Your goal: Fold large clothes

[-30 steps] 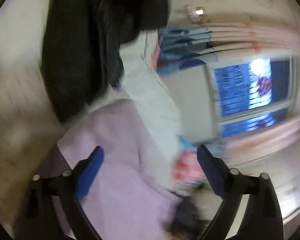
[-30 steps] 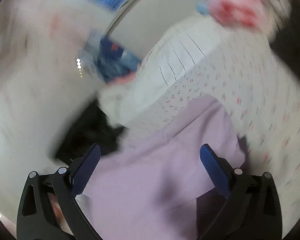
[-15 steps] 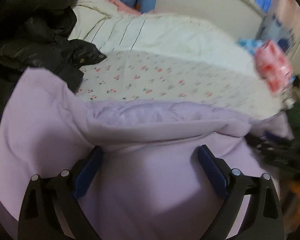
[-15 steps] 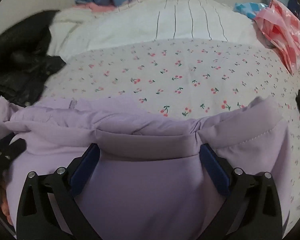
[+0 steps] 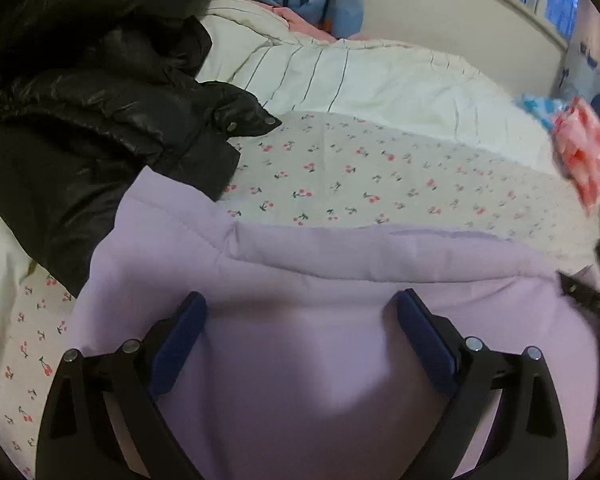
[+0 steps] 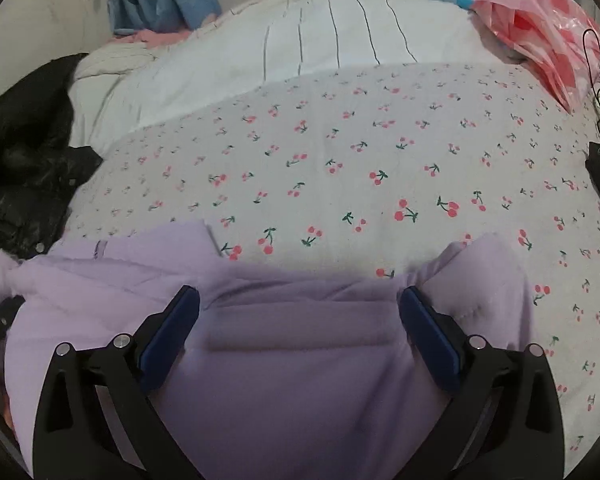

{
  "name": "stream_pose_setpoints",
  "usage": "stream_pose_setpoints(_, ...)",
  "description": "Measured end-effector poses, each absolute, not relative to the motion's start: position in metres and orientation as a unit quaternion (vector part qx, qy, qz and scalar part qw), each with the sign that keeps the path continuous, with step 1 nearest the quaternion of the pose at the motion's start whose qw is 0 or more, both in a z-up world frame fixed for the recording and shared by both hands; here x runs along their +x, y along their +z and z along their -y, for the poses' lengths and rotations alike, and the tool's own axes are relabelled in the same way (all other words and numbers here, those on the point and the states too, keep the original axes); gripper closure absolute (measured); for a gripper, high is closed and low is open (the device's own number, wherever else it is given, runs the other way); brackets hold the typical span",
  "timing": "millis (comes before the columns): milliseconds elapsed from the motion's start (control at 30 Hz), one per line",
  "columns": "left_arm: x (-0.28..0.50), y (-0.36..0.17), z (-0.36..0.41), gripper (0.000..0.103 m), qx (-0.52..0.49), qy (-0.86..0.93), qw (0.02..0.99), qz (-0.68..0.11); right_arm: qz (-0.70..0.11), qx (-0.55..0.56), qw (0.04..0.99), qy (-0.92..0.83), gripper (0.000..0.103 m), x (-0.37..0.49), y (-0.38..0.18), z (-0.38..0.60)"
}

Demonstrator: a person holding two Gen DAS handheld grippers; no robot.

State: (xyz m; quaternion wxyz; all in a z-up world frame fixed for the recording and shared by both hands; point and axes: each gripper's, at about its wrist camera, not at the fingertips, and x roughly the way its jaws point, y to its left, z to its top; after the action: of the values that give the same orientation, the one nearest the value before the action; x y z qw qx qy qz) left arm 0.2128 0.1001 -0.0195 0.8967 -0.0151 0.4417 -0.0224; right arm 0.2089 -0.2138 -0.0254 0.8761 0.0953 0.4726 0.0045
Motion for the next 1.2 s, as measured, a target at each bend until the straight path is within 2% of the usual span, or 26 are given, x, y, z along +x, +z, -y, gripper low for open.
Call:
stream_pose_setpoints(100, 0.202, -0.01, -0.097, 0.011, 0.01, -0.018, 0.899, -0.438, -0.473, 0.093, 0.876, 0.011, 0.007, 0.197, -0.01, 0.218)
stream_pose_setpoints(267, 0.139, 0.037, -0.109, 0.01, 0.006, -0.039, 0.918, -0.394, -0.4, 0.092, 0.911, 0.049, 0.007, 0.103, 0.04, 0.226)
stream_pose_setpoints(400, 0.1, 0.03, -0.107, 0.01, 0.044, -0.043, 0.92, -0.387, -0.387, 0.064, 0.919, 0.031, 0.007, 0.045, 0.02, 0.239)
stream_pose_setpoints(500, 0.105, -0.007, -0.109, 0.006, 0.038, -0.047, 0.908, -0.414, -0.374, 0.062, 0.925, 0.02, 0.006, 0.035, -0.026, 0.249)
stream_pose_setpoints(633, 0.095, -0.009, -0.1, 0.006, 0.07, -0.027, 0.914, -0.399, -0.379, 0.036, 0.925, 0.011, 0.006, 0.032, -0.018, 0.241)
stream_pose_setpoints(867, 0.079, 0.002, -0.108, 0.006, 0.075, -0.026, 0.922, -0.38, -0.343, 0.051, 0.937, 0.047, 0.006, 0.051, 0.038, 0.209)
stream_pose_setpoints(933, 0.079, -0.004, -0.111, 0.006, 0.068, -0.027, 0.921, -0.383, -0.365, 0.044, 0.929, 0.04, 0.006, 0.074, 0.025, 0.196)
stream_pose_setpoints(1000, 0.078, -0.005, -0.111, 0.006, 0.06, -0.029, 0.923, -0.38, -0.433, 0.025, 0.9, 0.036, 0.006, 0.1, -0.02, 0.184)
stream_pose_setpoints(1033, 0.077, -0.004, -0.111, 0.006, 0.059, -0.028, 0.925, -0.375, -0.442, 0.023, 0.896, 0.035, 0.006, 0.102, -0.028, 0.181)
stream_pose_setpoints(1200, 0.067, -0.002, -0.109, 0.006, 0.071, -0.03, 0.924, -0.375, -0.415, 0.036, 0.908, 0.043, 0.006, 0.067, 0.008, 0.186)
